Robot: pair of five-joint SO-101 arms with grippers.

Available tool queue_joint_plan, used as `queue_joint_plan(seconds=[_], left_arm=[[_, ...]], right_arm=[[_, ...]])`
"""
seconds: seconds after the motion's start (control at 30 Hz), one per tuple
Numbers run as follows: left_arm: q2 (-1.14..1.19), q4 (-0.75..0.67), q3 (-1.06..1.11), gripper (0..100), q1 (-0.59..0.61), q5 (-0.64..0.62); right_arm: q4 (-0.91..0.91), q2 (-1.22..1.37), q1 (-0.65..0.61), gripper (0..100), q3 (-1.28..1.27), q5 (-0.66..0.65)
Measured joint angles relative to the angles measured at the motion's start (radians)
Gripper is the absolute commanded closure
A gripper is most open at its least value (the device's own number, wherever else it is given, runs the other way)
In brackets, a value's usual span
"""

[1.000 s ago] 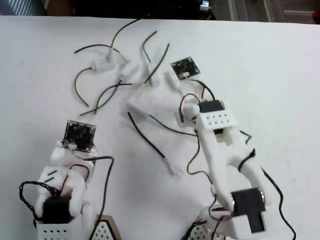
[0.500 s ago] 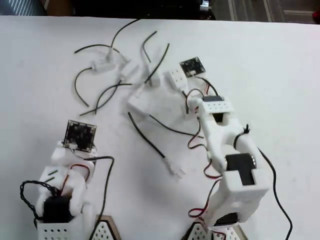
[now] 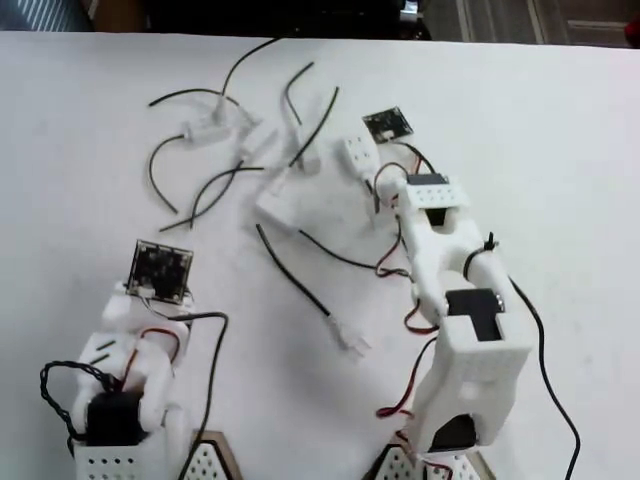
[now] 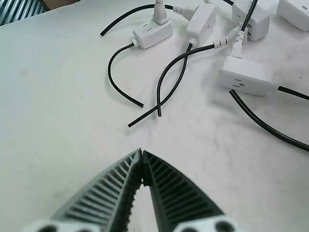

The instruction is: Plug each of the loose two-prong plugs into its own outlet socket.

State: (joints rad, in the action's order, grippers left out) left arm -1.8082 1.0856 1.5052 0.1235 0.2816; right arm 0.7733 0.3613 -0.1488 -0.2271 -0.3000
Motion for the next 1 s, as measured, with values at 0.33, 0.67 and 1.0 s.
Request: queue_joint_plan(seconds=[0.33, 0.67, 1.0], left_arm=[[0.0, 0.0, 0.0, 98, 0.0, 0.0], [0.0, 0.0, 0.0, 98, 0.0, 0.0], [0.0, 0.0, 0.0, 98, 0.063, 0.0]], right_arm=[[0.221, -0.319, -0.011, 98.1, -0.003, -0.002], [0.471, -0.704, -0.173, 98.1, -0.003, 0.0], [0.649, -0.821, -0.296, 98.1, -0.003, 0.071]])
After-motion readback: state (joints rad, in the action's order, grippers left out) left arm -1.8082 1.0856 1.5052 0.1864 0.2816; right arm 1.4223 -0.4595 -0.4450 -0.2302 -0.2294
